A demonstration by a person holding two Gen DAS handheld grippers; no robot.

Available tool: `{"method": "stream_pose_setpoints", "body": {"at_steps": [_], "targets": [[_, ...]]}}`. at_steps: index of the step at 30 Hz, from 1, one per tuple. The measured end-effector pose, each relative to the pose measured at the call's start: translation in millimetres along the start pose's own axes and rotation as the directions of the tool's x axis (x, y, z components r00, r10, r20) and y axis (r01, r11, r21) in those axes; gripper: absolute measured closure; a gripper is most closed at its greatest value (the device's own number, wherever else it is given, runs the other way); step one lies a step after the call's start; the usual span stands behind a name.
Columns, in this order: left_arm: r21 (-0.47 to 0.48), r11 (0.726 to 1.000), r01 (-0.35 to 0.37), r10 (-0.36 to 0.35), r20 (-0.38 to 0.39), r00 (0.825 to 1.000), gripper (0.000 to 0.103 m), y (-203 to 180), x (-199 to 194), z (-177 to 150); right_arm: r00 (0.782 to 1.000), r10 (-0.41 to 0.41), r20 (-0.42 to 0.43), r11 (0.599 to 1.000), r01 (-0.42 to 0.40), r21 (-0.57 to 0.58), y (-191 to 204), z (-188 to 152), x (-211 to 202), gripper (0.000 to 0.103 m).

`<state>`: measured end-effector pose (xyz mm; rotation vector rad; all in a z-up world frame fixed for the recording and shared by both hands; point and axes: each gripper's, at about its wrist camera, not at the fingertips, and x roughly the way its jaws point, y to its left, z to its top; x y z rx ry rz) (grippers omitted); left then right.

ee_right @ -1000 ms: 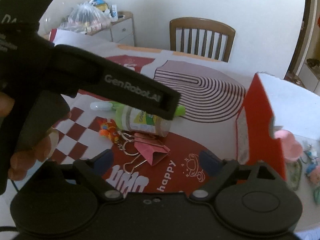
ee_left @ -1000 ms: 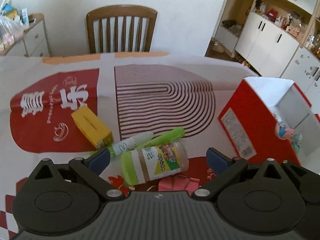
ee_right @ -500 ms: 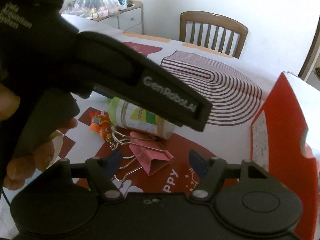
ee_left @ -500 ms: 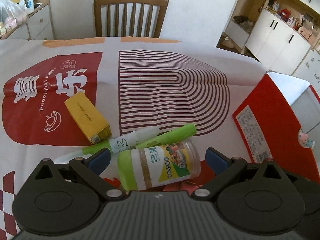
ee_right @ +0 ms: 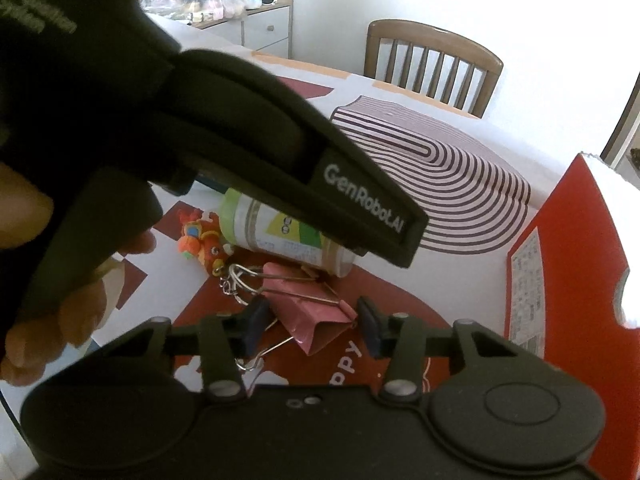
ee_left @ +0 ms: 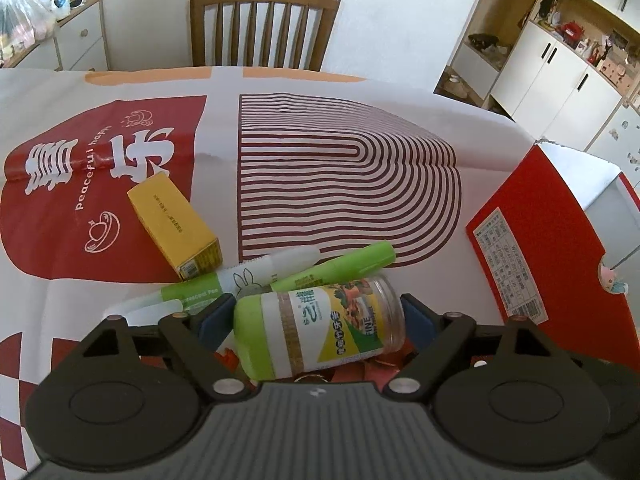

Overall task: Organize rigid objects
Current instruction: 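Grasp the green-capped glue jar with the left tool while the right tool grasps the pink binder clip, then carry the glue jar and binder clip into the shoebox and open both tools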

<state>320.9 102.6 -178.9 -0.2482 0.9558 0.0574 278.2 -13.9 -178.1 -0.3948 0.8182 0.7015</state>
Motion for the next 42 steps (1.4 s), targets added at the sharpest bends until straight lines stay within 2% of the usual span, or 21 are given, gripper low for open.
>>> {"method": "stream_pose_setpoints", "body": {"at_steps": [14,21,27,42], "targets": [[-0.041,0.999,0.010,-0.010,0.009,1.000,0.016,17,-26,-12,1.000,-0.023,0.004,0.996,0.023,0.086,-9,-6,-30,0.074],[-0.042,0.999,0.025,-0.024,0.031,0.999,0.016,19,-55,-22,0.999,-0.032,0.027,0.989,0.028,0.143,-15,-11,-53,0.075],[-0.007,0.999,0.037,-0.036,0.070,0.997,0.016,9,-87,-28,0.997,-0.039,0.062,0.987,0.029,0.159,-11,-18,-84,0.075],[0.060,0.996,0.060,-0.070,0.179,0.981,0.016,-26,-162,-17,0.981,-0.093,0.169,0.979,0.059,0.197,-33,-17,-168,0.075]]}}
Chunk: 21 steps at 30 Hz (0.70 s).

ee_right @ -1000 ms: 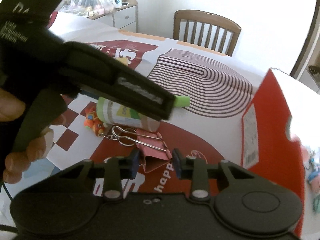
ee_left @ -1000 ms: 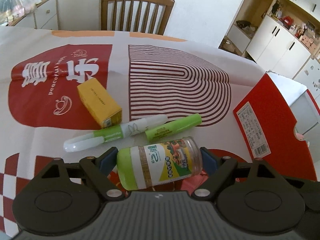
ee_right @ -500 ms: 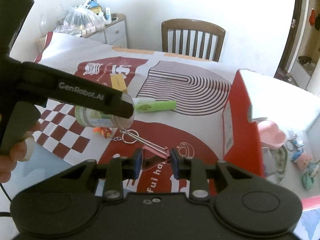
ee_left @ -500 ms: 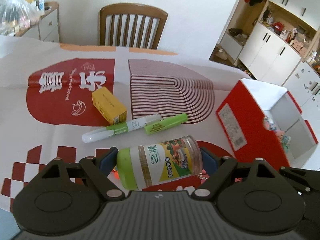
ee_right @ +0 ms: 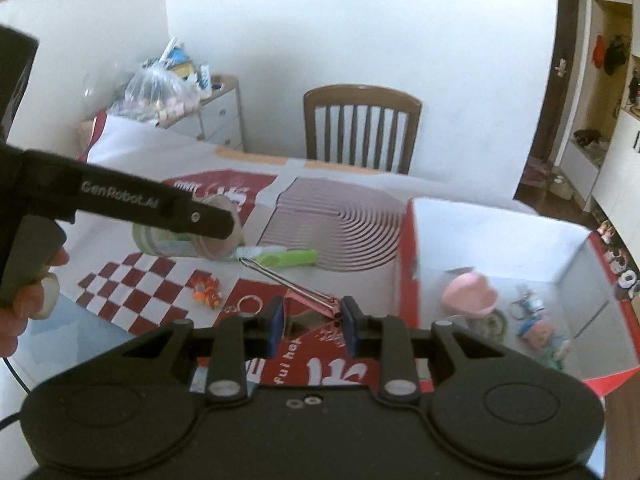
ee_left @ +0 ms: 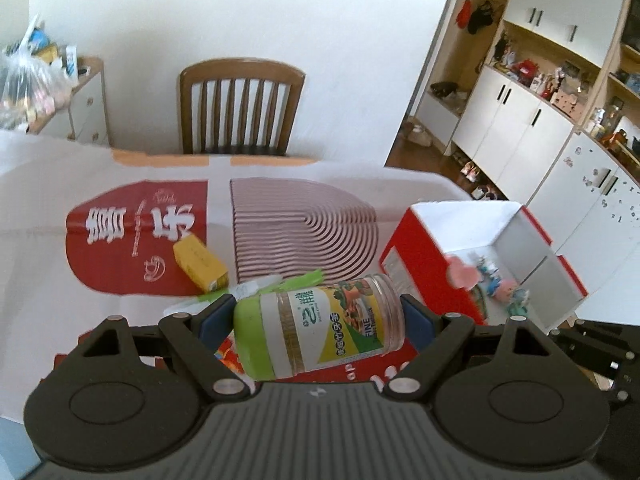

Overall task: Organize rigid objects
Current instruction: 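Carry the glue jar and binder clip into the shoebox and open both tools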

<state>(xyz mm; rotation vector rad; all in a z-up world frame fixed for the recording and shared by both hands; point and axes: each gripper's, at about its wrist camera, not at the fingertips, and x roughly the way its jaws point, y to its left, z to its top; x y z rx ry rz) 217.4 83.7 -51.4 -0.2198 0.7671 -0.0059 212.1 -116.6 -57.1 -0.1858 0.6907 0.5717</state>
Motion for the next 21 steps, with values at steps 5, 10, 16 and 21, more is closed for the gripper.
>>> {"method": "stream_pose_setpoints", "body": {"at_steps": [5,10,16,21], "targets": [[0.031,0.999,0.012,-0.013,0.038,0.999,0.016,-22,-17,8,0.999,-0.019,0.036,0.999,0.018,0.026,-20,7,-18,0.075],[0.059,0.998,0.018,-0.021,0.057,0.998,0.016,-47,-23,12,0.997,-0.042,0.064,0.998,0.039,0.047,-44,10,-31,0.075],[0.072,0.997,0.021,-0.025,0.054,0.998,0.016,-78,-20,11,0.995,-0.057,0.086,0.997,0.052,0.058,-75,10,-42,0.075],[0.085,0.996,0.017,-0.020,0.038,0.999,0.016,-105,-10,10,0.995,-0.061,0.084,0.996,0.055,0.069,-105,7,-47,0.075]]}}
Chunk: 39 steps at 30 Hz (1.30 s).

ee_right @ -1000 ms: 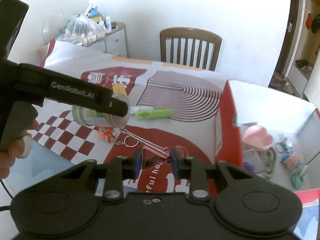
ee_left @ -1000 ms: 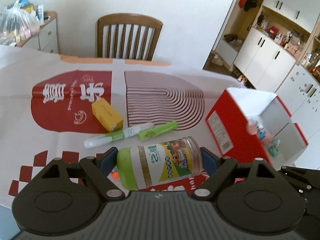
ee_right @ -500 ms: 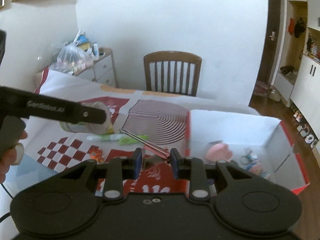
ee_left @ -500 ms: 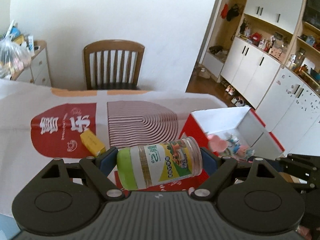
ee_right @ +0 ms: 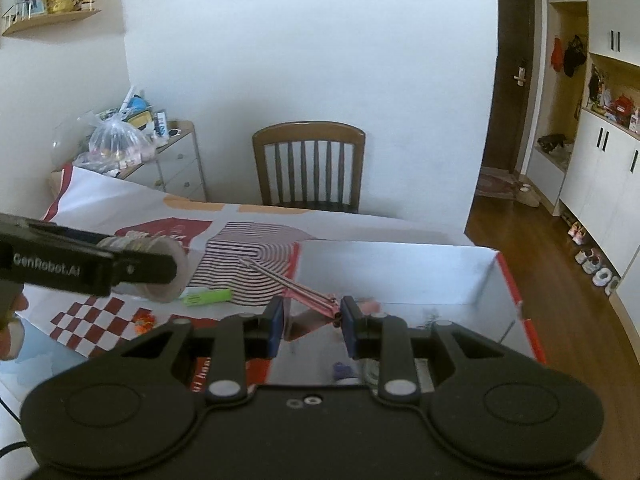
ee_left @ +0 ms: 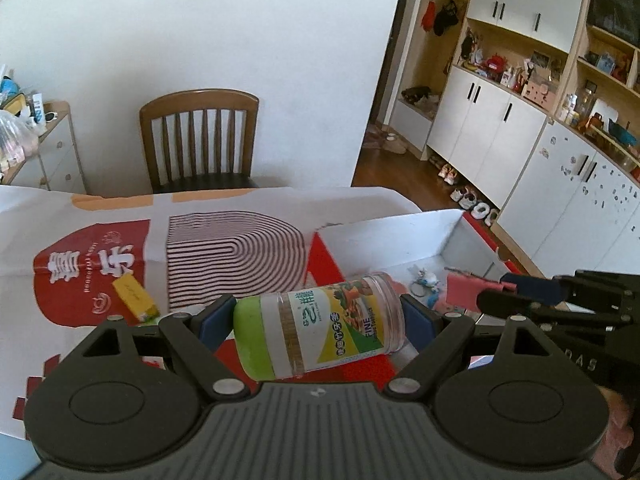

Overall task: Organize rigid objects
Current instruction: 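Carry the glue jar and binder clip into the shoebox and open both tools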

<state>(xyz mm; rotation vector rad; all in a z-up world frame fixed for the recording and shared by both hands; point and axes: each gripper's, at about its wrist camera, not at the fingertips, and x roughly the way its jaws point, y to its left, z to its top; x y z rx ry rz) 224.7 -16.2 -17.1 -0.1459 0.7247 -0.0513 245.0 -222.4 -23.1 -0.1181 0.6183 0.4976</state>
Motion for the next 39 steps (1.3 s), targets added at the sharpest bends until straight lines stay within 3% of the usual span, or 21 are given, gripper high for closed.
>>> {"method": "stream_pose_setpoints", "body": {"at_steps": [22,39], "targets": [[0.059,0.998,-0.020,0.026,-0.114,0.993,0.016,-107,104,0,0.997,-0.042,-0.065,0.997,0.046,0.066,-134,-26,17,0.075],[0.087,0.995,-0.045,0.056,-0.136,0.989,0.016,-128,189,34,0.991,0.033,-0.130,0.999,-0.030,0.024,-147,-36,62,0.075]]}}
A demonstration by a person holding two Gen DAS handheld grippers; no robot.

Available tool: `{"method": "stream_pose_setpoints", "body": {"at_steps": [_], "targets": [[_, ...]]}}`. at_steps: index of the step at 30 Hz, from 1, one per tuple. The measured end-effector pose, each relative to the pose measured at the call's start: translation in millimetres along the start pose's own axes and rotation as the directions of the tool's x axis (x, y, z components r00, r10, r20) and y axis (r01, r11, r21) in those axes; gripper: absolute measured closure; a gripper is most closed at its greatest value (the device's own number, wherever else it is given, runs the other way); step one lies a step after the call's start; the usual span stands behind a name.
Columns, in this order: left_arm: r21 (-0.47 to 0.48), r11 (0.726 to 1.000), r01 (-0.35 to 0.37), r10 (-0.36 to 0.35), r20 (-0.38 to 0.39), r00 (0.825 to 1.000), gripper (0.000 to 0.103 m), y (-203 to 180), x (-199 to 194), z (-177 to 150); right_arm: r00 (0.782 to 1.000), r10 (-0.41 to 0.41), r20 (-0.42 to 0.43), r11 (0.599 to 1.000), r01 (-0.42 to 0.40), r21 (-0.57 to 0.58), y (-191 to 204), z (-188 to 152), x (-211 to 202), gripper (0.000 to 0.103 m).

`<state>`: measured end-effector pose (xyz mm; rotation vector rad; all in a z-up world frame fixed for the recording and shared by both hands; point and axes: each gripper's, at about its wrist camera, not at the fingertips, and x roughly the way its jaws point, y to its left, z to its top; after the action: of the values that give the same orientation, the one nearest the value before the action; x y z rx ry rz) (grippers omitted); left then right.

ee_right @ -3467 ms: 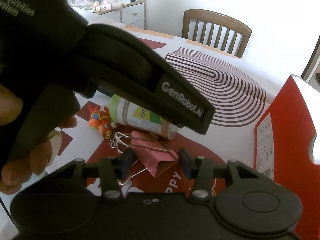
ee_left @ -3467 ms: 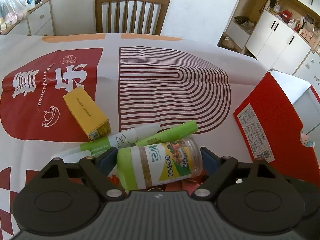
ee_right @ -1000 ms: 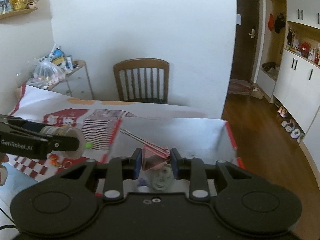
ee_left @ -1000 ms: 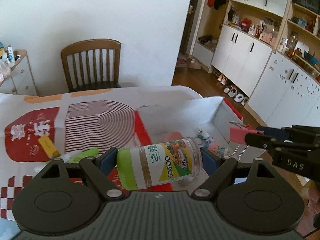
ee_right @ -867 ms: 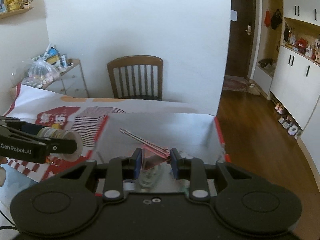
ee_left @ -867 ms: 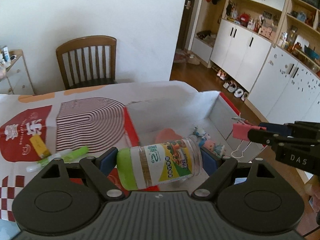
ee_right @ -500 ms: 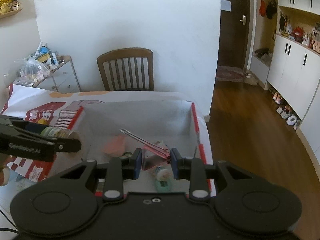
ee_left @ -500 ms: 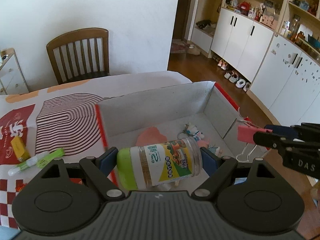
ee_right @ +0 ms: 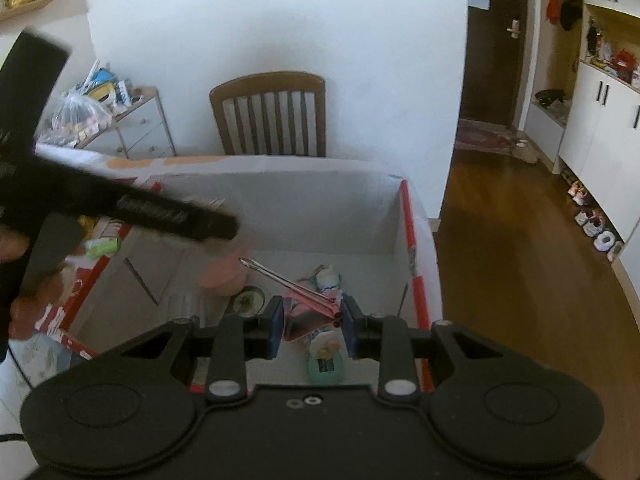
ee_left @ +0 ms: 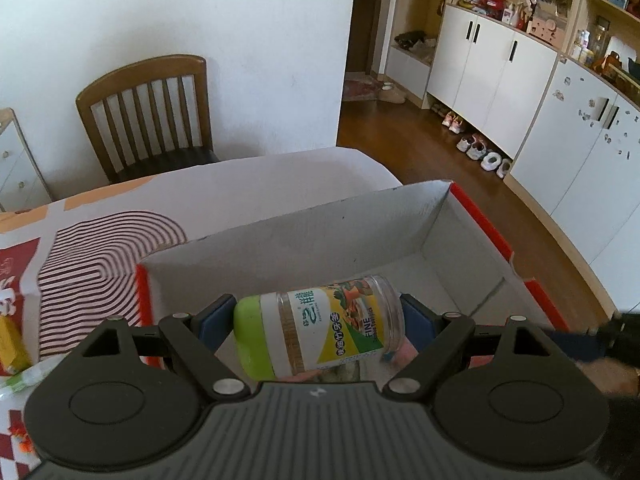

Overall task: Organize rigid objects
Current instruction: 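Carry the glue jar and binder clip into the shoebox and open both tools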

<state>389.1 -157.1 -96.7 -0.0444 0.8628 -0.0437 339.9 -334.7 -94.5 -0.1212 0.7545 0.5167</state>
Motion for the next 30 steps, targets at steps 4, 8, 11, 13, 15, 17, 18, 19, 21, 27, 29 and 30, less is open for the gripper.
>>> {"method": "stream_pose_setpoints", "body": {"at_steps": [4,8,11,13,15,17,18,19,21,27,29,30], "targets": [[0.018,1.000,0.001,-0.001,-0.016,1.000,0.016,-8,18,7,1.000,0.019,-0.020,1.000,-0.019,-0.019,3,0,14,0.075],[0.026,0.999,0.017,-0.016,-0.039,0.999,0.016,-16,38,9,0.999,0.026,-0.047,0.999,-0.028,-0.038,4,-2,30,0.075],[0.019,1.000,0.021,-0.020,-0.057,0.998,0.016,-19,51,10,0.997,0.030,-0.066,0.998,-0.034,-0.054,5,-4,42,0.075],[0.021,0.999,0.024,-0.022,-0.070,0.997,0.016,-20,58,10,0.997,0.028,-0.072,0.997,-0.033,-0.063,6,-4,48,0.075],[0.028,0.999,0.025,-0.023,-0.084,0.996,0.016,-21,65,8,0.998,0.027,-0.065,0.997,-0.032,-0.074,5,-6,51,0.075],[0.037,0.999,0.023,-0.019,-0.094,0.995,0.016,-23,71,5,0.998,0.025,-0.061,0.996,-0.030,-0.085,4,-5,52,0.075],[0.036,0.999,0.026,-0.022,-0.103,0.994,0.016,-24,73,4,0.998,0.023,-0.061,0.996,-0.029,-0.089,4,-5,53,0.075],[0.034,0.999,0.032,-0.028,-0.111,0.993,0.016,-24,75,3,0.998,0.020,-0.064,0.996,-0.026,-0.091,4,-5,54,0.075],[0.045,0.999,0.024,-0.018,-0.126,0.992,0.016,-27,79,1,0.997,0.019,-0.072,0.996,-0.025,-0.089,3,-7,55,0.075],[0.030,0.999,0.025,-0.019,-0.166,0.986,0.016,-29,87,0,0.993,0.023,-0.114,0.997,-0.031,-0.067,-1,-14,61,0.074],[0.019,0.999,0.026,-0.022,-0.173,0.985,0.016,-27,88,2,0.992,0.025,-0.120,0.998,-0.033,-0.059,0,-14,62,0.074],[0.011,1.000,0.026,-0.024,-0.183,0.983,0.016,-25,88,3,0.992,0.029,-0.126,0.998,-0.036,-0.052,0,-14,62,0.073]]}}
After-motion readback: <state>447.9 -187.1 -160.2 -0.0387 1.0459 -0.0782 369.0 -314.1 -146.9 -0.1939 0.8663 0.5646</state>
